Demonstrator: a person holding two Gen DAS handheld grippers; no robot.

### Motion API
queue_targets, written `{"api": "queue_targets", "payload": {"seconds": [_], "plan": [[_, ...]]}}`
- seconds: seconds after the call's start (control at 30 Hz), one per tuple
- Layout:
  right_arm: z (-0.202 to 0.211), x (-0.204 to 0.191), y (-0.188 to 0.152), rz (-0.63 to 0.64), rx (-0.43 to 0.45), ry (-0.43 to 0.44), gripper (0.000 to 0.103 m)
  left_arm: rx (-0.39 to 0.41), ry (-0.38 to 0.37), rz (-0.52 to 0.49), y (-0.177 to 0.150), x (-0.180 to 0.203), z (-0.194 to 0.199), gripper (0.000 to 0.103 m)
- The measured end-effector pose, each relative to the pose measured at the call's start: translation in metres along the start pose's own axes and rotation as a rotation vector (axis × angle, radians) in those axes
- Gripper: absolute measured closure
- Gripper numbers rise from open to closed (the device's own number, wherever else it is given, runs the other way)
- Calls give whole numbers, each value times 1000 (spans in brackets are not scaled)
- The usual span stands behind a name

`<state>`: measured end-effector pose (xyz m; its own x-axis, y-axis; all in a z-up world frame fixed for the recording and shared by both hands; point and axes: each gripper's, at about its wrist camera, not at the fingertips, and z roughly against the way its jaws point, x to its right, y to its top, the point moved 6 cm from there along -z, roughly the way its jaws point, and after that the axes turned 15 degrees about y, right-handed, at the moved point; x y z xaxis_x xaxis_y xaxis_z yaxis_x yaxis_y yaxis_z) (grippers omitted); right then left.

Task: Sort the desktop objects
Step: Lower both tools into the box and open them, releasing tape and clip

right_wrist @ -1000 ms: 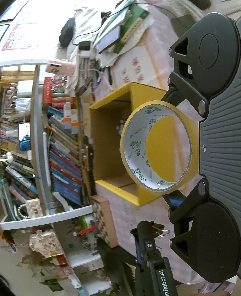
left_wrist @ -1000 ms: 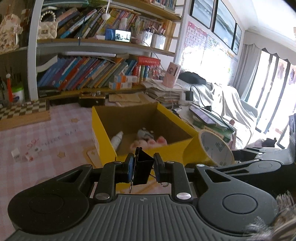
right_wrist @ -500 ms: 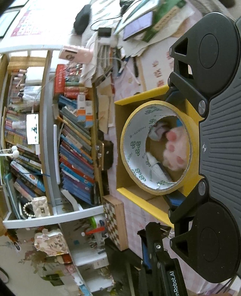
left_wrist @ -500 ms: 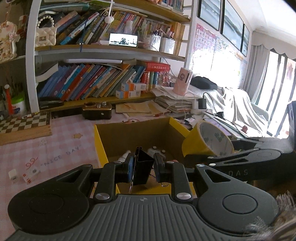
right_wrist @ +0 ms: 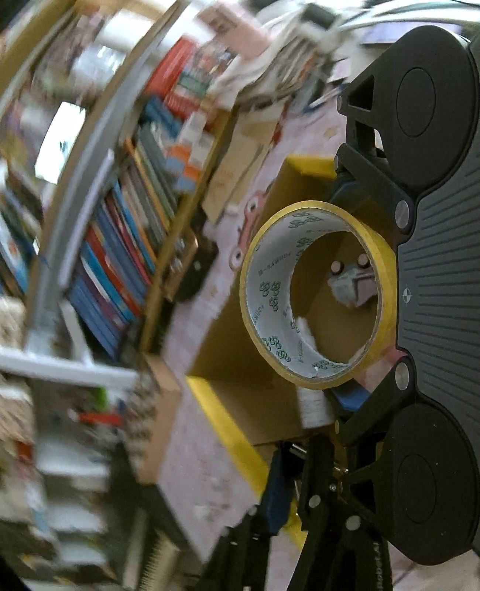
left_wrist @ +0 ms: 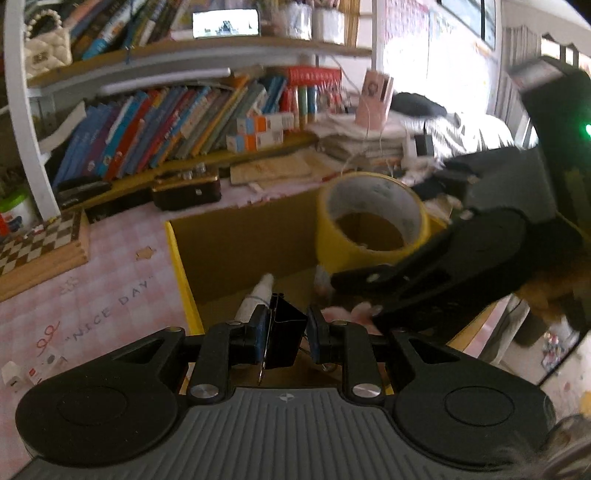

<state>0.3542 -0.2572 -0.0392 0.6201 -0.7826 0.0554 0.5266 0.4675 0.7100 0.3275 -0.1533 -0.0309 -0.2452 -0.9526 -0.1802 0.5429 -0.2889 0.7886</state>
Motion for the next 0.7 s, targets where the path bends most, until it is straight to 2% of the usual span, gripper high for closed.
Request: {"api": "queue_targets", "payload": {"seconds": [0.1, 0.23, 0.5, 0.7], "plan": [[-24, -6, 3, 128, -97, 47, 11, -37, 6, -30, -3, 3, -13, 82], [-48, -10, 2, 236, -196, 97, 11, -60, 29, -80, -3, 9, -21, 82], [-87, -7, 11, 346, -327, 168, 10, -78, 63, -116, 2, 12, -29, 82], [-103, -4, 13, 354, -363, 195, 10, -71, 107, -147, 1, 15, -30, 82]]}}
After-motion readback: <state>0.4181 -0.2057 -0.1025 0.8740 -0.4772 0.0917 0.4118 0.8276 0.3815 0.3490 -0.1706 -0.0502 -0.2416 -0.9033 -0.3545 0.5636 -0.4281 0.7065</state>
